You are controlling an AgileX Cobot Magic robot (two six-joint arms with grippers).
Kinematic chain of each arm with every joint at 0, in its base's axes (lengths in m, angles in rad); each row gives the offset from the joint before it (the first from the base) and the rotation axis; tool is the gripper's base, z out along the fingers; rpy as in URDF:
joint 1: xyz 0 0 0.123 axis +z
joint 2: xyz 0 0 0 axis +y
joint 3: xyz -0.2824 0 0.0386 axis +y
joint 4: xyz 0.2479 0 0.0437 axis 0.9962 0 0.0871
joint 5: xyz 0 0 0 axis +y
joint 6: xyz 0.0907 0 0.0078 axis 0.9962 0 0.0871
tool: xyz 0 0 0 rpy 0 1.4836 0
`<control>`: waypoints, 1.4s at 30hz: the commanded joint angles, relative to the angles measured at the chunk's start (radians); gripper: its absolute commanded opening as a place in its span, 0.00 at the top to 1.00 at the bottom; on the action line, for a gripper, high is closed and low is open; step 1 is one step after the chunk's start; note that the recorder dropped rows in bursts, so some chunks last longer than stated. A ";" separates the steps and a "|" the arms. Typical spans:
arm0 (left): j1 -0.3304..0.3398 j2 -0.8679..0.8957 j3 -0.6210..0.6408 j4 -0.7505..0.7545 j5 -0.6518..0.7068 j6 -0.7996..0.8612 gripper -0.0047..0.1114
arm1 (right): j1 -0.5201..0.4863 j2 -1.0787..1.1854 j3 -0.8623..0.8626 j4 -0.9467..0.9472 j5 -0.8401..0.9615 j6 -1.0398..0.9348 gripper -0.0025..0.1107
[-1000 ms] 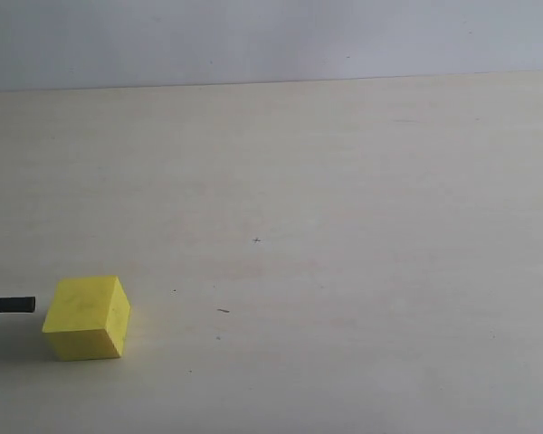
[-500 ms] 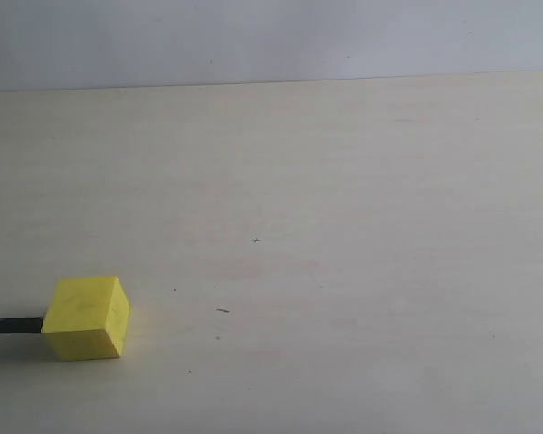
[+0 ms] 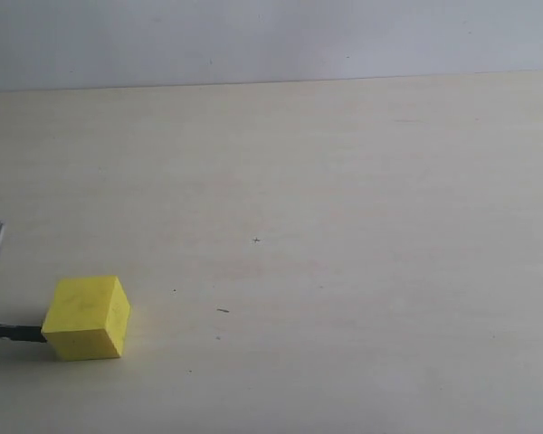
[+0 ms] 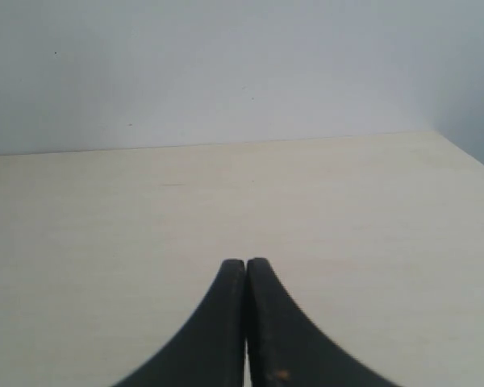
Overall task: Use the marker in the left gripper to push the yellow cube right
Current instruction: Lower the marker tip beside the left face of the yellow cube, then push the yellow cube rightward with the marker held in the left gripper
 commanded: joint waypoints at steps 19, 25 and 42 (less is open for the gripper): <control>-0.245 0.004 -0.001 0.023 -0.163 -0.376 0.96 | -0.006 -0.006 0.005 0.002 -0.005 -0.004 0.98; -0.245 0.031 -0.001 0.128 -0.192 -0.459 0.96 | -0.006 -0.006 0.005 0.002 -0.005 -0.004 0.98; -0.440 0.060 -0.008 0.082 -0.296 -0.433 0.96 | -0.006 -0.006 0.005 0.002 -0.005 -0.004 0.98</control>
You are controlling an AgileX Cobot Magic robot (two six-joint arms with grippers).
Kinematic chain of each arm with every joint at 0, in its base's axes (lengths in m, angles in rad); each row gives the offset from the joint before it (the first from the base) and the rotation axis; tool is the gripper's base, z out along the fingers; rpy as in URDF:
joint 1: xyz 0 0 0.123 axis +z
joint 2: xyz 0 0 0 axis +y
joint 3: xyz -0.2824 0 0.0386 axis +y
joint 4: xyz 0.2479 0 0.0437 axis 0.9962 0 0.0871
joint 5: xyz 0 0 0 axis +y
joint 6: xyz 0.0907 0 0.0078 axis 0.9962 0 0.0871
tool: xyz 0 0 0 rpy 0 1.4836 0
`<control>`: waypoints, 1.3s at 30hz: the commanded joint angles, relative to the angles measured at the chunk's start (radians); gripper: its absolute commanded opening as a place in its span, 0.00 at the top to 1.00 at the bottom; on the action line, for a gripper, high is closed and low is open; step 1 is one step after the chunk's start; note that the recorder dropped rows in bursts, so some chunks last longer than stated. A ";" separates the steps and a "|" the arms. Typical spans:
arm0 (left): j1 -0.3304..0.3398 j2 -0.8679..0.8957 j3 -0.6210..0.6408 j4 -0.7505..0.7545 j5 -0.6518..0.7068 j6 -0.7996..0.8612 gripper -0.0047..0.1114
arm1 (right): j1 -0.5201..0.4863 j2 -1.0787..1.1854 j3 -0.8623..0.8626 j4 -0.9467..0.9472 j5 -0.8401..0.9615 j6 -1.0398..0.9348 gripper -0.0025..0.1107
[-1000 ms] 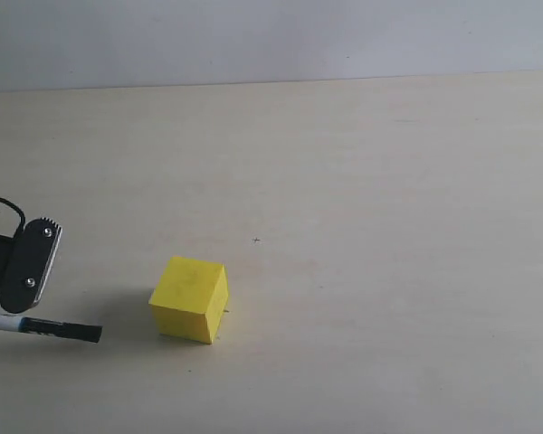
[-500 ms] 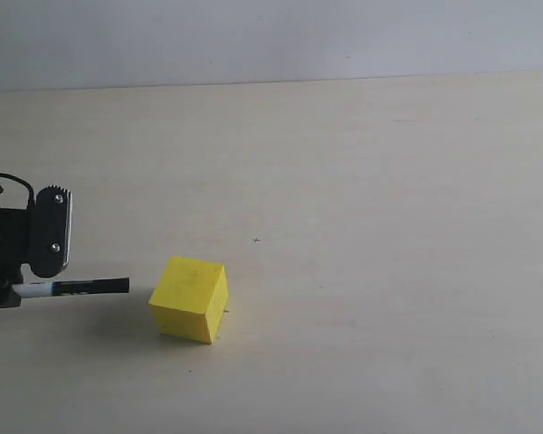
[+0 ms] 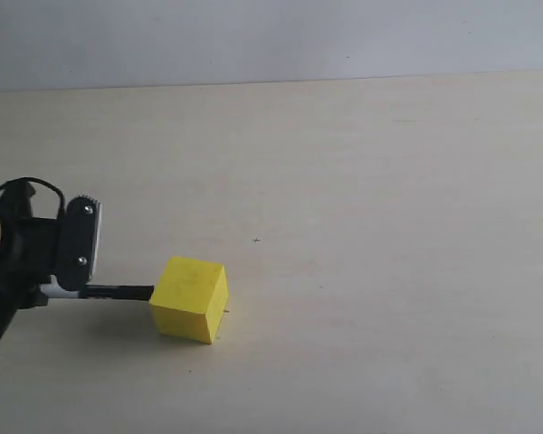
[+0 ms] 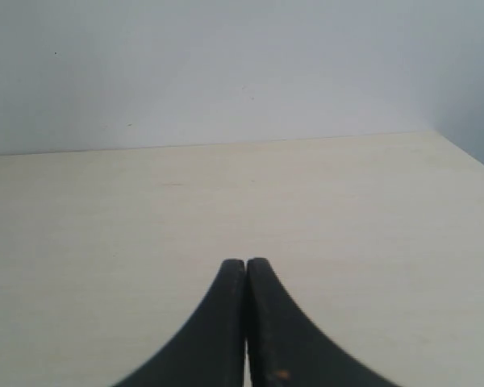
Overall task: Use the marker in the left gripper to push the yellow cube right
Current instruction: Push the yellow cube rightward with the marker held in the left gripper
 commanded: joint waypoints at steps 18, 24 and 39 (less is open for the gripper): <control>-0.102 0.044 -0.083 -0.082 0.009 -0.061 0.96 | -0.006 -0.006 0.005 0.002 -0.005 -0.004 0.98; -0.188 0.107 -0.152 -0.126 0.004 -0.058 0.96 | -0.006 -0.006 0.005 0.002 -0.005 -0.004 0.98; -0.219 0.107 -0.153 -0.131 0.094 -0.069 0.96 | -0.006 -0.006 0.005 0.002 -0.005 -0.004 0.98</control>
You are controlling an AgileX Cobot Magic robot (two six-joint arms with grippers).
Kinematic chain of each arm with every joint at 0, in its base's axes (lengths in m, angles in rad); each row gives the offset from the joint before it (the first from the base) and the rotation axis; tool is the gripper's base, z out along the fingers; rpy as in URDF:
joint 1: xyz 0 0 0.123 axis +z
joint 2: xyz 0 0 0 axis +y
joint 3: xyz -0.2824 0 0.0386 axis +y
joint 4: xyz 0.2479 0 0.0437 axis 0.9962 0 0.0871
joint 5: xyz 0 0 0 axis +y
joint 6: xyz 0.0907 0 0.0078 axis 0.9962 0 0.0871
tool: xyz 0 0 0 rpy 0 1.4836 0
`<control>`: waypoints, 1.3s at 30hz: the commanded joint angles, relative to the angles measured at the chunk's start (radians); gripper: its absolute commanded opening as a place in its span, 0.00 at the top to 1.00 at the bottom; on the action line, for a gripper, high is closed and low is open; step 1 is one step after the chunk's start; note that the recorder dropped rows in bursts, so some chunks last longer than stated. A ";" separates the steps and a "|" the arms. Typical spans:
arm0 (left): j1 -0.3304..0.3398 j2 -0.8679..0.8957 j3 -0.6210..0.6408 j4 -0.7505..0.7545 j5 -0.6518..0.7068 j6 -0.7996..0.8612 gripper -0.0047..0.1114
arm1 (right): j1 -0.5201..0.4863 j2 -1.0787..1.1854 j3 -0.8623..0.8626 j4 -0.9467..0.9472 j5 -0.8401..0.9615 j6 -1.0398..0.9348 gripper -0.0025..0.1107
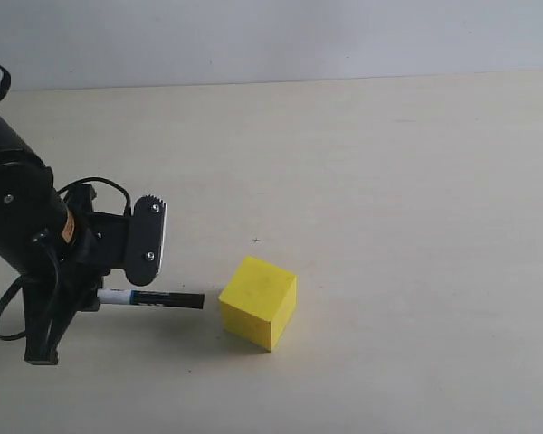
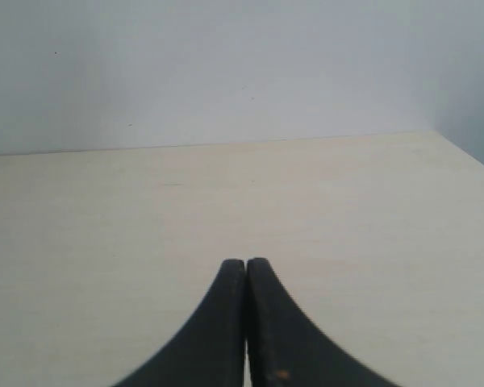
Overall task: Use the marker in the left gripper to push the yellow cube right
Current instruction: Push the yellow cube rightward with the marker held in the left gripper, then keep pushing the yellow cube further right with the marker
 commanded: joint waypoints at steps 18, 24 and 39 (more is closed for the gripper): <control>-0.129 0.001 -0.003 0.052 -0.016 -0.113 0.96 | -0.006 -0.006 0.005 0.002 -0.005 -0.004 0.98; -0.121 0.001 -0.003 0.054 -0.011 -0.123 0.96 | -0.006 -0.006 0.005 0.002 -0.005 -0.004 0.98; -0.082 0.001 -0.003 0.035 0.086 -0.204 0.96 | -0.006 -0.006 0.005 0.002 -0.005 -0.004 0.98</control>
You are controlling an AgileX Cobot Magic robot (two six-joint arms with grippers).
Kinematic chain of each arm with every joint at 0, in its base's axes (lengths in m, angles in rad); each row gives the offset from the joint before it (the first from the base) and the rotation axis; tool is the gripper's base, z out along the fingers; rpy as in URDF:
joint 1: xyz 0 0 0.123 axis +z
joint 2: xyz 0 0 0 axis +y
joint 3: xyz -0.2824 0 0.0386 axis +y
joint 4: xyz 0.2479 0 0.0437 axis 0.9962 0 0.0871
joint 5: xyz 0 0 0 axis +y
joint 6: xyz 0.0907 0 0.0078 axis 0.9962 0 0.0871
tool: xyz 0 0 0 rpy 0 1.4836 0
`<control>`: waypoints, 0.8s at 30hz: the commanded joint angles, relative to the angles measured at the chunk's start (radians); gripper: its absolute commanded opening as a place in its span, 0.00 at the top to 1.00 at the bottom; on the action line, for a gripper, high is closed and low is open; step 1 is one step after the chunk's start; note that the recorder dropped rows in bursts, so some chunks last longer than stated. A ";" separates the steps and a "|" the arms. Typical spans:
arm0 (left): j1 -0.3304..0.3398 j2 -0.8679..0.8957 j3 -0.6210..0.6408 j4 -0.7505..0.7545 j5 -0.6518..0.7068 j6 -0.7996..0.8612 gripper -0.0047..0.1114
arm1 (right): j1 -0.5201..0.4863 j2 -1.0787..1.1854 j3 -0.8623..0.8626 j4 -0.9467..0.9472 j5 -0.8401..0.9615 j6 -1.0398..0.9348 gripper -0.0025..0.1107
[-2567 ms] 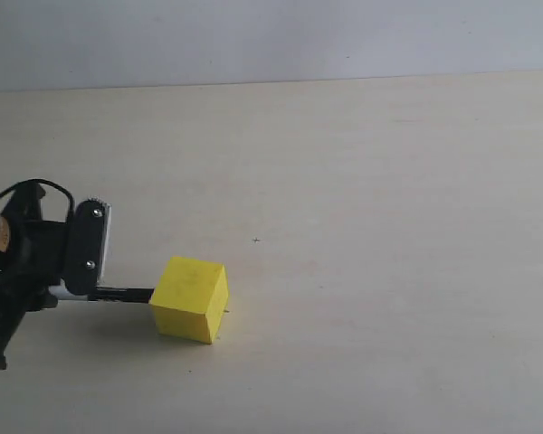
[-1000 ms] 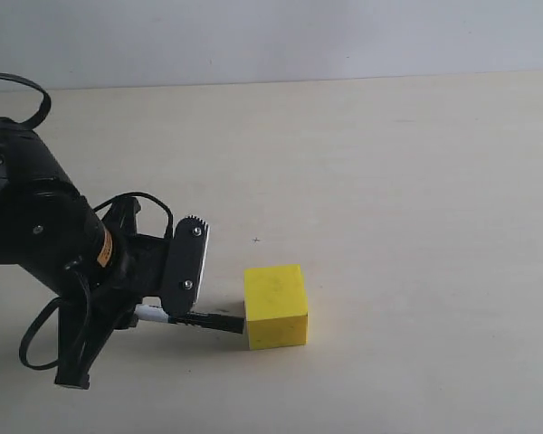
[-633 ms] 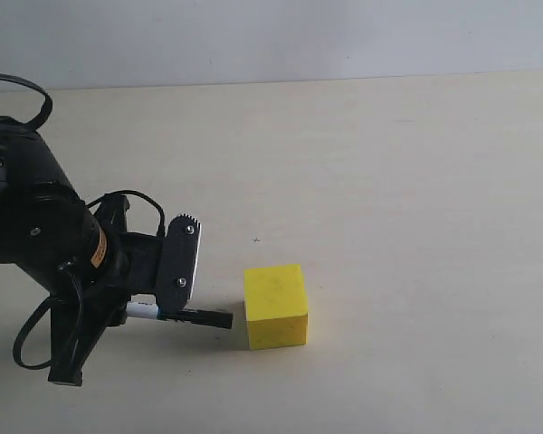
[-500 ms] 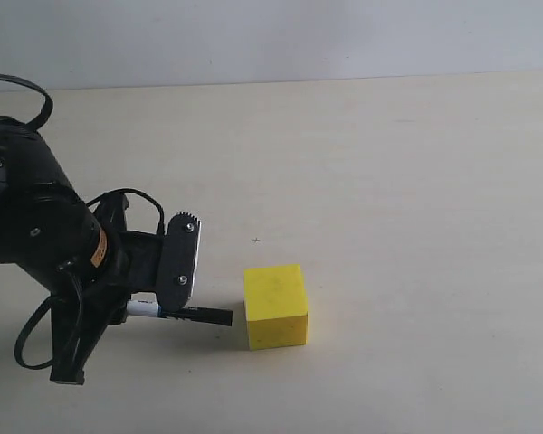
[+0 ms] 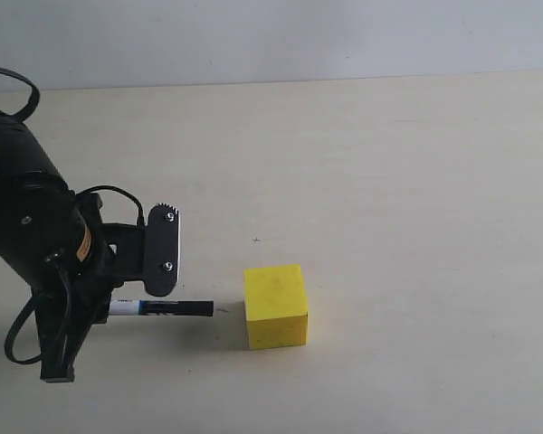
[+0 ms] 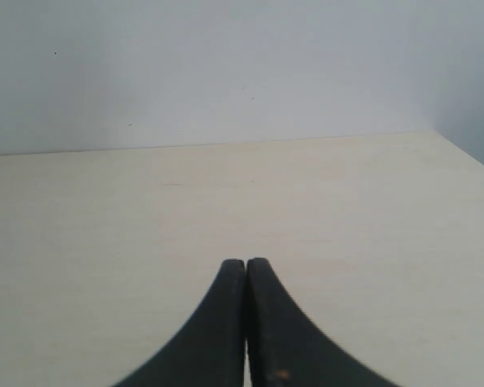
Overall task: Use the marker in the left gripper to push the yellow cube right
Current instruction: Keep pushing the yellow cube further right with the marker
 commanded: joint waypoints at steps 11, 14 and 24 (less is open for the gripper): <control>-0.014 0.008 -0.017 -0.032 -0.034 -0.114 0.96 | -0.006 -0.006 0.005 0.002 -0.005 -0.004 0.98; -0.071 0.032 -0.063 -0.081 -0.077 -0.122 0.96 | -0.006 -0.006 0.005 0.002 -0.005 -0.004 0.98; -0.152 0.074 -0.158 -0.006 0.025 -0.213 0.96 | -0.006 -0.006 0.005 0.002 -0.005 -0.004 0.98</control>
